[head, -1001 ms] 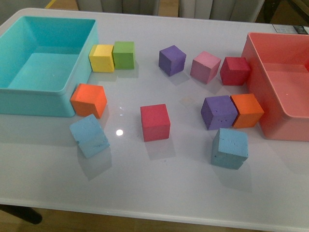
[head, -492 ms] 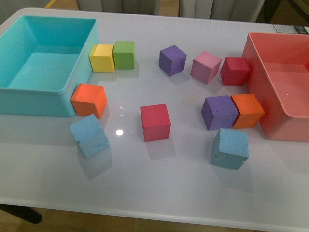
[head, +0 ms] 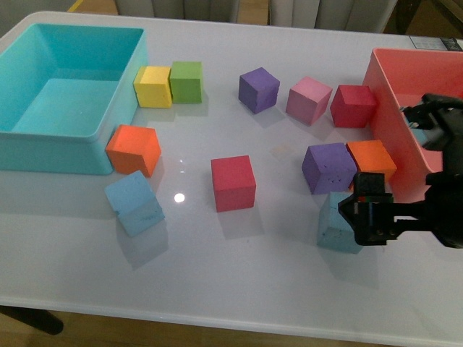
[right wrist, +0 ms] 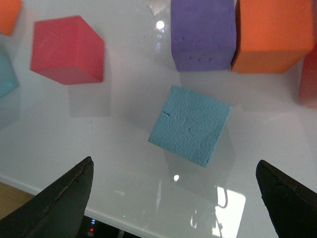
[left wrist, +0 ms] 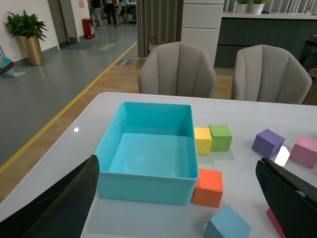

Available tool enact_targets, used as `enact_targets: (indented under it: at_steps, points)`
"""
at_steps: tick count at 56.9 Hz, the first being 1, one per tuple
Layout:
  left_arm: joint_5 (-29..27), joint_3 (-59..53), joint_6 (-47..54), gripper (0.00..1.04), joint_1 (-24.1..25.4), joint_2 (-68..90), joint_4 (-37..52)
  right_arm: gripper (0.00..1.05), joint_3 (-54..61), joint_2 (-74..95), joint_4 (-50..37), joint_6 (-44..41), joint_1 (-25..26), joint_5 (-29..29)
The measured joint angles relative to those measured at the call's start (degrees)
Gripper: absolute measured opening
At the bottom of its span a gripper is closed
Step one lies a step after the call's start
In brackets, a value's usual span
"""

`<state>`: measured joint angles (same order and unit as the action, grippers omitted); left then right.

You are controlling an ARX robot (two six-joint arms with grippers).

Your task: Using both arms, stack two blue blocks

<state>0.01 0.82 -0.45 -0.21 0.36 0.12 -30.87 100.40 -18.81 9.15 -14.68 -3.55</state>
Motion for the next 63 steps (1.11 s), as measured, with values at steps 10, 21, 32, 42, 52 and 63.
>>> enact_targets:
  at_steps: [10,21,32,42,52,63]
  points:
    - [0.0,0.0,0.0,0.96,0.0,0.0,0.0,0.96,-4.3,7.6,0.4,7.0,-0.6,2.7]
    - [0.0,0.0,0.0,0.96,0.0,0.0,0.0,0.96,-7.7,12.1,1.6,12.3,-1.0,3.8]
    - [0.0,0.0,0.0,0.96,0.0,0.0,0.0,0.96,-11.3,17.2,2.0,14.2,-1.6,4.9]
    - [0.0,0.0,0.0,0.96,0.0,0.0,0.0,0.96,-13.7,20.0,2.5,14.2,-2.1,5.8]
    - [0.0,0.0,0.0,0.96,0.0,0.0,0.0,0.96,-14.7,21.1,2.9,14.0,-2.8,6.6]
    - [0.0,0.0,0.0,0.96,0.0,0.0,0.0,0.68,-14.1,21.0,3.4,14.1,-3.0,6.4]
